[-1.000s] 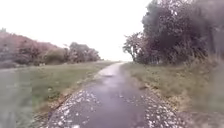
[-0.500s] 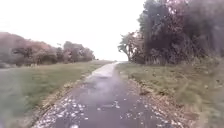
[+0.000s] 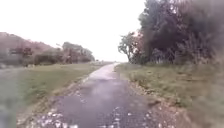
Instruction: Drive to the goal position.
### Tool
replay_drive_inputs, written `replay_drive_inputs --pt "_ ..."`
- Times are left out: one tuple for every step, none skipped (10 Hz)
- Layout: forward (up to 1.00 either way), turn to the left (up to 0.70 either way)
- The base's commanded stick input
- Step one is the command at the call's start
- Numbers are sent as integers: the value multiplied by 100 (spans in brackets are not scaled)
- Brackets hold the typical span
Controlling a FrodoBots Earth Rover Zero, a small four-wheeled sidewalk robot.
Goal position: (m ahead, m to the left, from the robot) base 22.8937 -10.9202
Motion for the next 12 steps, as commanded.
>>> replay_drive_inputs --pt "100 0" --pt "100 0" --pt "100 0" --pt "100 2" --pt "100 3" --pt "100 3" --pt "100 3" --pt "100 2" --pt "100 8" --pt "100 18" --pt "100 27" --pt "100 34"
